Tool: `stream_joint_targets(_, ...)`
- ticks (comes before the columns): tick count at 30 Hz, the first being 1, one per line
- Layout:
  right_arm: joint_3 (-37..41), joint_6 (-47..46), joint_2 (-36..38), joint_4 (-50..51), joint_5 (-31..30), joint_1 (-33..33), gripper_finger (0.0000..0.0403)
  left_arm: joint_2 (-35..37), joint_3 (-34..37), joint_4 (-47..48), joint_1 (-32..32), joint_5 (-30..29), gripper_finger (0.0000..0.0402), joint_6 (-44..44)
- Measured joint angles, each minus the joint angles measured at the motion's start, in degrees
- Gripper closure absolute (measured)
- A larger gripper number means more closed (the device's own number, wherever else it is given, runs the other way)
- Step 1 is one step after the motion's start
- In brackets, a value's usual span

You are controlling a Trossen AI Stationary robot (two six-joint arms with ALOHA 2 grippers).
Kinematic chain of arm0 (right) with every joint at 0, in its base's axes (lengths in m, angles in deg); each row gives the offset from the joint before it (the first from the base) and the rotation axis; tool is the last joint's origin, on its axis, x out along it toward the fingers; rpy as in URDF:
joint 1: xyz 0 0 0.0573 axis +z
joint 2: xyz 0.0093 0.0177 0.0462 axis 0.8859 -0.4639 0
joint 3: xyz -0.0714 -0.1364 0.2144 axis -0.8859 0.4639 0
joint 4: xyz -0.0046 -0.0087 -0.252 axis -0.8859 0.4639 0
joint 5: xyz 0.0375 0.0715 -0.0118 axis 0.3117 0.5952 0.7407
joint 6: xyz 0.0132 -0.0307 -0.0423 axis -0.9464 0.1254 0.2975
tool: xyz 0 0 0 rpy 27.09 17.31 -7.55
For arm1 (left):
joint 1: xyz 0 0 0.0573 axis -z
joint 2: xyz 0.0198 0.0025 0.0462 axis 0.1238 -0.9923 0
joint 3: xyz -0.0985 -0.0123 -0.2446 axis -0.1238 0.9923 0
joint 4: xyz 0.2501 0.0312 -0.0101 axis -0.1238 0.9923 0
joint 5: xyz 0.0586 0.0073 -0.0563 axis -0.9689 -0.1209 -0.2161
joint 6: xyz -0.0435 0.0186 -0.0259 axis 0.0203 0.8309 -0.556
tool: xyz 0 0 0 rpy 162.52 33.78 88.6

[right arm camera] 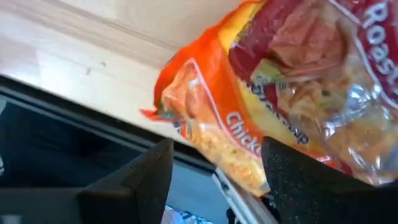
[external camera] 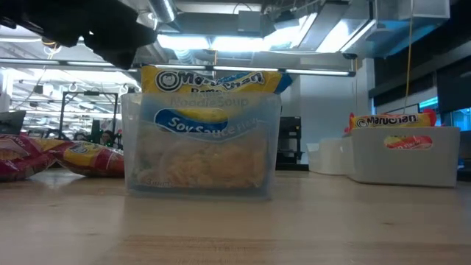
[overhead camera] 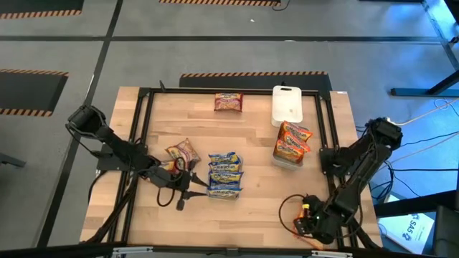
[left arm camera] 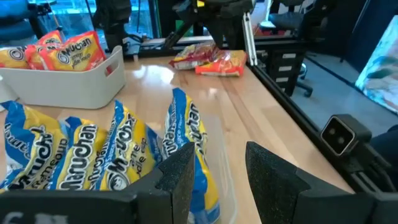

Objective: Sort Maruchan noodles
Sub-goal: Put the orange noodle pack into the gray bin

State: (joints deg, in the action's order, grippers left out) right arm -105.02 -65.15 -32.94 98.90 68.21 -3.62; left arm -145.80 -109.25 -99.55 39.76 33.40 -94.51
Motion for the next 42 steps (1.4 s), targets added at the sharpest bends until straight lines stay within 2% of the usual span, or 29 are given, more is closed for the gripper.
stream_joint_targets(3,2.11,-0.47,0.0,-0.55,1.45,-0.67,0.0173,0.0,0.0,0.08,0.07,-0.02,0.0265,0.02)
stream_joint_targets(10,2.39,3.17,0.77,9.69,2.54,-2.24,0.0173,0.0,0.0,0.08,-0.03,-0.04,0.0265,1.23)
stream_joint_targets(12,2.35,5.3,0.85,14.68,1.09,-3.19,0.0173,0.0,0.0,0.08,-0.36,-0.02,0.0265,1.34)
stream_joint_targets(17,2.62,9.04,0.81,24.83,-6.83,-5.01,0.0173,0.0,0.0,0.08,-0.76,-0.15,0.0265,1.18)
stream_joint_targets(19,2.83,11.58,0.82,25.74,-6.46,-6.04,0.0173,0.0,0.0,0.08,-0.76,-0.07,0.0265,1.07)
stream_joint_targets(24,-0.68,19.03,1.2,21.66,-0.56,-6.63,0.0173,0.0,0.0,0.06,-0.76,-0.07,0.0265,0.57)
stream_joint_targets(28,-4.39,25.38,1.28,14.49,3.66,-4.28,0.0173,0.0,0.0,0.06,-0.76,-0.07,0.0265,0.48)
stream_joint_targets(32,-3.66,24.27,-0.29,10.39,3.2,-0.41,0.0173,0.0,0.02,0.04,-0.76,-0.07,0.0265,0.46)
stream_joint_targets(36,-3.09,27.85,-4.38,6.11,2.98,2.36,0.0173,0.0,0.02,0.02,-0.76,-0.07,0.0265,0.09)
stream_joint_targets(42,-3.03,33.93,-9.85,2.35,2.09,2.35,0.0173,0.0,0.02,-0.18,-1.37,-0.05,0.0265,-0.04)
